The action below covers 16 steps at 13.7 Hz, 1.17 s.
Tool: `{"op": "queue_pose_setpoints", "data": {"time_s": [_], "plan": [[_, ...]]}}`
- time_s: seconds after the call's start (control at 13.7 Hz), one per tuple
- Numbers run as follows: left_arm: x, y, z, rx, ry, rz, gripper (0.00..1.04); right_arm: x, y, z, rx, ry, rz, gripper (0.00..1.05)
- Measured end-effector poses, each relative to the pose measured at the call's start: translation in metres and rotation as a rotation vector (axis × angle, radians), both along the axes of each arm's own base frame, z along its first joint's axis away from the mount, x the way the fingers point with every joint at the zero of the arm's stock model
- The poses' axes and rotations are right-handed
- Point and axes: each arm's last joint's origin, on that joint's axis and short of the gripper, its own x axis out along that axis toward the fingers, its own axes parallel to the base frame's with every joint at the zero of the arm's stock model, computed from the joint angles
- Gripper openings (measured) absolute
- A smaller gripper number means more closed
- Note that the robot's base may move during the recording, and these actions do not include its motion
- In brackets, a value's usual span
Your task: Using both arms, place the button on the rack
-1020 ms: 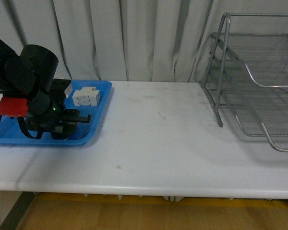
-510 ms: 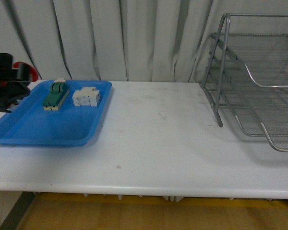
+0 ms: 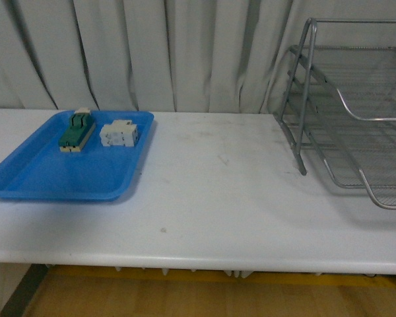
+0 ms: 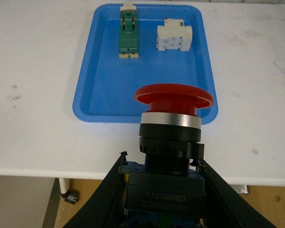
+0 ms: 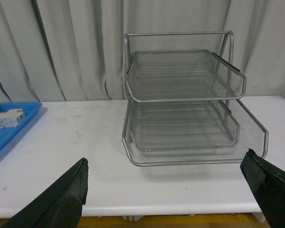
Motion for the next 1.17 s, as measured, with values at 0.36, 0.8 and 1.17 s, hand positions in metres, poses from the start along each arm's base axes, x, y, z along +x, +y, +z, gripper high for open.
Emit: {"op": "queue_pose_setpoints", "data": {"time_s": [0.36, 0.8, 1.17], "plan": [[0.0, -0.007, 0.0, 0.015, -0.017, 0.001, 0.37, 0.0, 0.0, 0.0, 0.0, 0.0, 0.0, 0.98], [0.003, -0.015, -0.003, 0.016, -0.011, -0.023, 0.37, 0.0, 0.0, 0.0, 0.0, 0.0, 0.0, 0.98], [0.003, -0.015, -0.004, 0.013, -0.005, -0.029, 0.37, 0.0, 0.0, 0.0, 0.0, -0.002, 0.0, 0.98]]}}
